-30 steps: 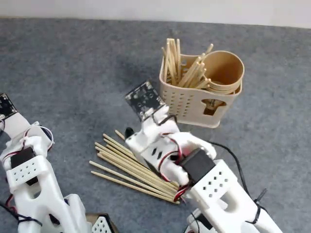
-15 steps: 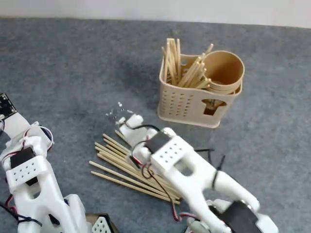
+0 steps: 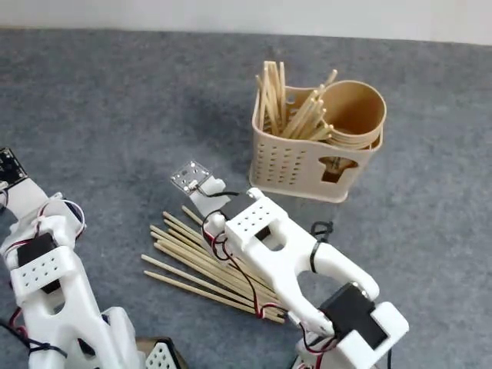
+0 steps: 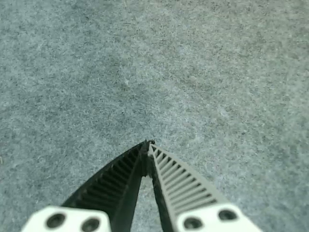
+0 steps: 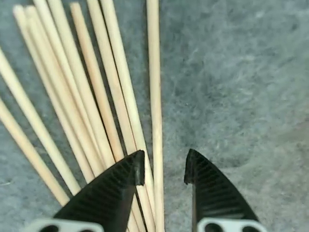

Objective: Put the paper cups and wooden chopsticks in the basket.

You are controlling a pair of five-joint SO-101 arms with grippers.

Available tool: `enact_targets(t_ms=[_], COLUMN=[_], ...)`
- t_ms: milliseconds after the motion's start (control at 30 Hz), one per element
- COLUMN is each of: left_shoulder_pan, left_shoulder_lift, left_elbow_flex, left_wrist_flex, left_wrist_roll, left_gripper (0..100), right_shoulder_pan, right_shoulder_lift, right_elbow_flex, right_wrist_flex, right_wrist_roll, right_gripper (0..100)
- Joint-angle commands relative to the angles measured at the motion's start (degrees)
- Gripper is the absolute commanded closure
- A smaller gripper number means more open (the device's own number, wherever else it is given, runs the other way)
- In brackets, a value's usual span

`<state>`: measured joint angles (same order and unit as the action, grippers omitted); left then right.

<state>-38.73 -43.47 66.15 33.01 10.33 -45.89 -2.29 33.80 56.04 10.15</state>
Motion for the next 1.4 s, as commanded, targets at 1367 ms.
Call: enact_targets(t_ms=[1367], left_shoulder_pan=[0.8], left_shoulder_lift=[-1.0], left_elbow_flex=[-0.6], left_wrist_flex=[-1.1], left_wrist_roll=[-0.1], left_gripper=[99], right_shoulder_pan=[2.3], right_shoulder_lift=[-31.7], right_elbow_flex=[4.8], right_wrist_flex=[0.5], right_wrist_roll=[-4.6], right_gripper=[99.2])
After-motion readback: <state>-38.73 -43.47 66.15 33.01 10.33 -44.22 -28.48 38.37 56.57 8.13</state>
